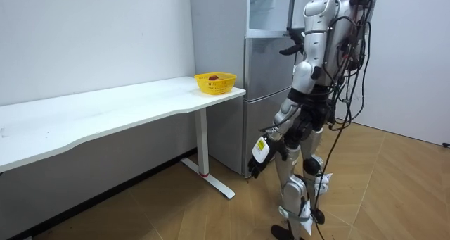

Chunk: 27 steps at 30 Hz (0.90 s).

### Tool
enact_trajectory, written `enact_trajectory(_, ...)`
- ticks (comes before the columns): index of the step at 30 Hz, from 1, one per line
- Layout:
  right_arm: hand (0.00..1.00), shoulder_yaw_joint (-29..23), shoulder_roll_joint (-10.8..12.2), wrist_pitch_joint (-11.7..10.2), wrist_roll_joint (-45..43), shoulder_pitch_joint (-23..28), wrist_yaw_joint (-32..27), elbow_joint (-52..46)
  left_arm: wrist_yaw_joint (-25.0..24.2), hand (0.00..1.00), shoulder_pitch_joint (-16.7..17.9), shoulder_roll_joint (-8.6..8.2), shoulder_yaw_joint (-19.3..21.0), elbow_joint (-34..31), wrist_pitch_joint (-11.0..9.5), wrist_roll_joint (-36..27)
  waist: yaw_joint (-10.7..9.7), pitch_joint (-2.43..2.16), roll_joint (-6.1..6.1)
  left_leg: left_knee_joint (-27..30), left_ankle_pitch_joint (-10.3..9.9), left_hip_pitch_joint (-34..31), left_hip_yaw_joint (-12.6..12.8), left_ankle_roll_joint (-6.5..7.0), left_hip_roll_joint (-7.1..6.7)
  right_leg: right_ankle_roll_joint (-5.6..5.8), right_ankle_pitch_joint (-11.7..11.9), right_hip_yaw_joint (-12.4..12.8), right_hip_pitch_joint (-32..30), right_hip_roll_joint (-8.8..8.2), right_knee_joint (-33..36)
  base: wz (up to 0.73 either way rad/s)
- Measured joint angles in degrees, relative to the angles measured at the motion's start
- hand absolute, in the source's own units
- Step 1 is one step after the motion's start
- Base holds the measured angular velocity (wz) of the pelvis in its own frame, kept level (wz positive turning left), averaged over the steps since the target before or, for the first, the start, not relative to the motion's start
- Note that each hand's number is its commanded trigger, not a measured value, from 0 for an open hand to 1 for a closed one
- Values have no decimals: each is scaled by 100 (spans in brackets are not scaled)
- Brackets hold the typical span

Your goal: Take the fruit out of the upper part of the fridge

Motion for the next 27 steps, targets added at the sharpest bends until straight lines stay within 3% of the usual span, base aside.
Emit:
enact_trajectory(7, 0, 289, 51, 105, 99, 20, 233, 1134, -9, 0, -2, 19, -12, -1, 85, -241, 11, 13, -7, -3, -1, 68, 16, 0, 3, 1, -1, 71, 22, 2, -10, -2)
enact_trajectory(11, 0, 478, 58, 321, 376, 29, 497, 1949, -5, 0, 0, 17, -25, -77, 129, -241, 12, 27, 28, -35, -9, 37, 11, 7, 2, 9, -6, 54, -16, 7, -5, 1)
enact_trajectory(19, 0, 513, 235, 382, 662, 47, 626, 3019, 223, 0, -2, -15, -7, -108, 117, -454, 10, 9, 45, -42, -9, 33, -8, 6, 5, 2, 2, -9, 17, 7, -25, 1)
enact_trajectory(27, 0, 507, 386, 504, 715, -93, 1039, 4038, 240, 0, 133, -16, 119, -623, 93, -454, 15, -15, 56, -42, -8, 51, -39, 5, 2, 1, 7, -64, 119, 0, -98, 3)
